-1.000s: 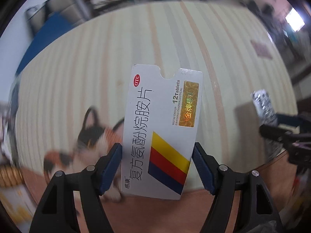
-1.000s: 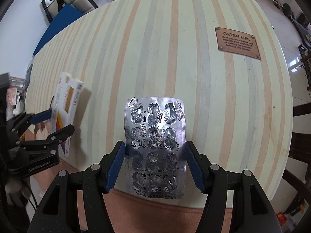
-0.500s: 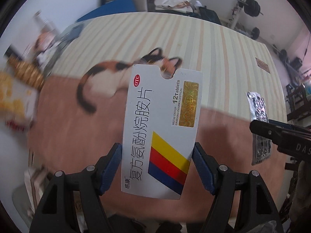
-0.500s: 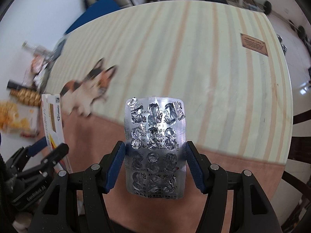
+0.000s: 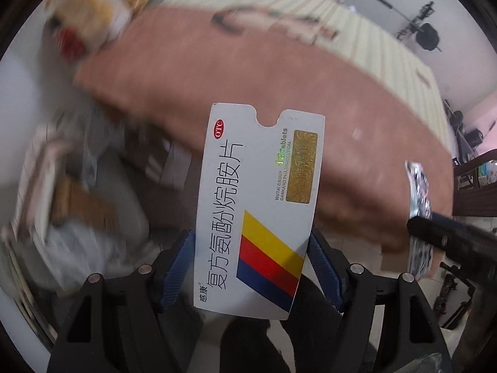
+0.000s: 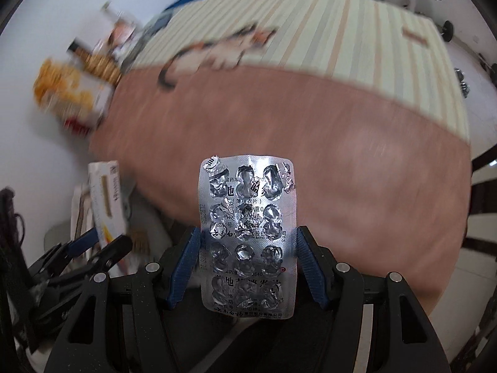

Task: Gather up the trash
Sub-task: 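Carry the medicine box and blister pack over the trash bin and open both tools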

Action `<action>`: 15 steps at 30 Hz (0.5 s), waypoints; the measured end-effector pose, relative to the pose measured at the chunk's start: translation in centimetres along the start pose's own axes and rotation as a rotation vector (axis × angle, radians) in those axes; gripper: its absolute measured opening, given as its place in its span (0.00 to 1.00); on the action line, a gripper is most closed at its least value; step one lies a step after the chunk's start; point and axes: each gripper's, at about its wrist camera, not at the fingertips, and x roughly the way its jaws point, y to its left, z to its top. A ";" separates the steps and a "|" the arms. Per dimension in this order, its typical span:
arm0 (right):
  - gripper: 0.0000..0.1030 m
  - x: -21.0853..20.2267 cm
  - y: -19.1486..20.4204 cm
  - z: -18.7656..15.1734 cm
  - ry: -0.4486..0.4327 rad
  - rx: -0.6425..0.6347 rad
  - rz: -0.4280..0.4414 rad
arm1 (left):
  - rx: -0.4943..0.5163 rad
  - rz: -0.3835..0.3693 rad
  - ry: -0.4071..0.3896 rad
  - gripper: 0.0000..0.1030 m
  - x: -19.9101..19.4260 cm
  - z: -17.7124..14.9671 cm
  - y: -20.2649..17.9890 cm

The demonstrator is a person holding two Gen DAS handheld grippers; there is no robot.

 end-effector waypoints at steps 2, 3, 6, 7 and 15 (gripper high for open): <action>0.63 1.8 1.1 -3.2 0.049 -0.030 0.002 | -0.036 0.007 0.057 0.69 2.2 -1.4 1.5; 0.63 3.0 1.5 -4.7 0.075 -0.038 0.003 | -0.055 0.002 0.084 0.69 3.8 -2.2 2.3; 0.63 7.7 1.7 -8.8 0.167 -0.041 0.004 | -0.108 -0.001 0.146 0.69 9.0 -3.8 4.2; 0.63 9.9 1.3 -10.2 0.202 -0.038 0.003 | -0.125 0.000 0.162 0.69 11.1 -4.0 4.7; 0.63 29.5 -3.7 -15.7 0.305 0.048 -0.026 | -0.205 -0.108 0.288 0.70 31.8 -4.7 9.0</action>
